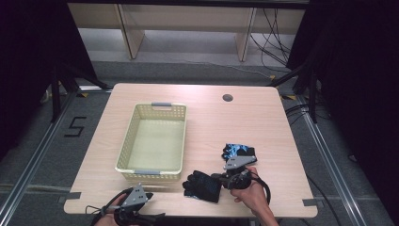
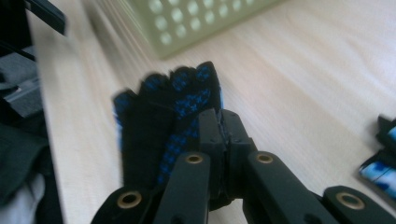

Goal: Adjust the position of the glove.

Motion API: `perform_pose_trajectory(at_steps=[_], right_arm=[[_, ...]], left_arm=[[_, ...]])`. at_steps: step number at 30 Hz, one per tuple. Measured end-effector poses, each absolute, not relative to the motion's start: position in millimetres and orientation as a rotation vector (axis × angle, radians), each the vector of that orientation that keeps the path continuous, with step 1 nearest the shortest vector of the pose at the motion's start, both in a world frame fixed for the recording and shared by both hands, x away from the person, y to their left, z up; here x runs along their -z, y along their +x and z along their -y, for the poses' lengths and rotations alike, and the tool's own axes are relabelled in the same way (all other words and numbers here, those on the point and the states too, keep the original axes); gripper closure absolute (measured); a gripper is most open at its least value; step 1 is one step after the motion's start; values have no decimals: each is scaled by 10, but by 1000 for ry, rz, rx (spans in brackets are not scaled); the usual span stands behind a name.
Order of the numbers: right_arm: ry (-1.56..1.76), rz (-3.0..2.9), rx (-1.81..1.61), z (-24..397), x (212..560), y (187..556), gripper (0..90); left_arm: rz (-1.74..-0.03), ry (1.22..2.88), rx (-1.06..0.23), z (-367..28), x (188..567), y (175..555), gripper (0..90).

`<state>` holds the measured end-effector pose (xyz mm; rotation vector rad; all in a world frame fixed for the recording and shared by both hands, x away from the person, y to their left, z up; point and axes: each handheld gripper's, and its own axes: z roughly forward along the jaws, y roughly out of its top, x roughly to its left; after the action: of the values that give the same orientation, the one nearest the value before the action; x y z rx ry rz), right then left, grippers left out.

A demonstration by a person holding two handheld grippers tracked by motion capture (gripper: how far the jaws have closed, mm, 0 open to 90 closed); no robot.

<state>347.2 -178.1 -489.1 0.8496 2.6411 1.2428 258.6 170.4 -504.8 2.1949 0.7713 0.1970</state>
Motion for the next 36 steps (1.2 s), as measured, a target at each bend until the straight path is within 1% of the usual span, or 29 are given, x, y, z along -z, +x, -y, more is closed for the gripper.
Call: perform_pose_trajectory(at_steps=[1, 2, 3, 4, 5, 12, 22, 25, 28, 33, 35, 36], right_arm=[[830, -2625, -1279, 1792, 4797, 3432, 898], [830, -2625, -1279, 1792, 4797, 3432, 898], [765, -2640, -1302, 1790, 4713, 3391, 898], [765, -2640, -1302, 1790, 4713, 3391, 898], [724, -2645, -1293, 1795, 4670, 3370, 898], [630, -2636, -1345, 1861, 4421, 3185, 899], [617, -2635, -1429, 2068, 4286, 3103, 900], [595, -2644, -1426, 2130, 4285, 3117, 899], [646, -2652, -1420, 2208, 4327, 3150, 899], [720, -2700, -1382, 2308, 4479, 3272, 899], [733, -2737, -1334, 2322, 4618, 3400, 899], [733, -2737, -1334, 2322, 4618, 3400, 899]], left_arm=[[-783, 2174, -186, -1692, 5053, 2578, 200], [-771, 2202, -209, -1706, 5051, 2590, 200], [-769, 2201, -202, -1708, 5048, 2583, 200], [-797, 2189, -189, -1702, 5050, 2568, 200], [-773, 2196, -192, -1710, 5041, 2576, 200], [-768, 2203, -196, -1713, 5039, 2583, 201], [-779, 2189, -193, -1709, 5042, 2579, 201], [-772, 2192, -187, -1708, 5039, 2575, 201], [-779, 2185, -183, -1706, 5044, 2577, 200], [-810, 2156, -161, -1675, 5056, 2556, 201], [-782, 2172, -183, -1680, 5059, 2571, 201], [-783, 2175, -179, -1682, 5056, 2570, 201]])
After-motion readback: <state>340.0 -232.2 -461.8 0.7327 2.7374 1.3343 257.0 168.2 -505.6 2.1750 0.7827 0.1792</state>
